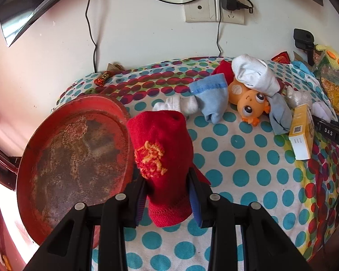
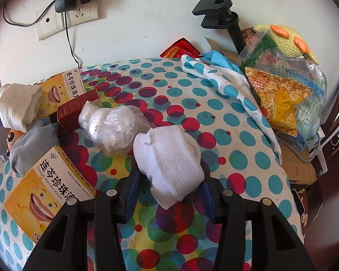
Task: Organize objects
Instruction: 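Carry the red pouch with the left gripper and drop it into the red tray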
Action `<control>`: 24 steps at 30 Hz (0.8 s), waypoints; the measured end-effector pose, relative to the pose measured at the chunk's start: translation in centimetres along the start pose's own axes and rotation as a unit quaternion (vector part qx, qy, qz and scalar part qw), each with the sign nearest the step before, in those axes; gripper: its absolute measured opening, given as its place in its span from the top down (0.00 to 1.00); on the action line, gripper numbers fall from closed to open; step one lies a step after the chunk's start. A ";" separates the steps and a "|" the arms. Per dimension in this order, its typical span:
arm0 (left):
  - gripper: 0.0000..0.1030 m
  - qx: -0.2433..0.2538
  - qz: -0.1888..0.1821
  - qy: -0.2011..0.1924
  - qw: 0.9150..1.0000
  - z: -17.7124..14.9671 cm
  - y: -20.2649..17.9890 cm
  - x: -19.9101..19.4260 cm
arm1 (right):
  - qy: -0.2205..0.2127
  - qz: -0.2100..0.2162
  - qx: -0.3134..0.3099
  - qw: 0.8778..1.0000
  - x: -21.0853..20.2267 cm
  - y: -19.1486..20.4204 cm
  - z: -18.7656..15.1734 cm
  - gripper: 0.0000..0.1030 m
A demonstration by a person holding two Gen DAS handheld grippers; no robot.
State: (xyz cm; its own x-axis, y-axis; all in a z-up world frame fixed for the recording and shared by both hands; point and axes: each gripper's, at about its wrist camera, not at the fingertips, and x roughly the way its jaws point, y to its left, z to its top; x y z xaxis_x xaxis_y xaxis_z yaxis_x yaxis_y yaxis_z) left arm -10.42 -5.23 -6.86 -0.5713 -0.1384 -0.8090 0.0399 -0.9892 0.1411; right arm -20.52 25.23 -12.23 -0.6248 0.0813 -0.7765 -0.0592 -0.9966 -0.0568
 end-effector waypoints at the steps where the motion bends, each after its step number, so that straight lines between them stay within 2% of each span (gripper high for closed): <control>1: 0.67 -0.004 0.004 0.000 1.000 0.0 0.6 0.0 | 0.000 0.000 0.000 1.000 0.1 0.0 0.0 0.56; 11: 0.67 -0.045 0.027 -0.007 0.999 0.3 6.6 0.0 | -0.001 -0.008 -0.007 1.000 0.0 0.0 -0.1 0.56; 13: 0.67 -0.055 0.041 -0.007 0.998 0.3 8.1 0.0 | -0.001 -0.008 -0.007 1.000 0.0 0.1 0.0 0.56; 20: 0.67 -0.100 0.074 -0.007 0.992 0.0 15.0 0.2 | -0.003 -0.020 -0.017 1.000 -0.1 0.2 -0.1 0.56; 24: 0.67 -0.138 0.090 0.008 0.986 -0.6 19.5 1.3 | -0.004 -0.029 -0.024 0.999 -0.2 0.3 -0.2 0.56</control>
State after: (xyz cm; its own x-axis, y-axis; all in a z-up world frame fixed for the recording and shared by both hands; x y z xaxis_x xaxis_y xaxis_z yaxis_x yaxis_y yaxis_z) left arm -9.87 -24.77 -5.55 -0.5214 -0.3106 -0.7948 0.3613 -0.9242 0.1241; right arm -20.24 24.91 -12.18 -0.6283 0.1386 -0.7655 -0.0582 -0.9896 -0.1314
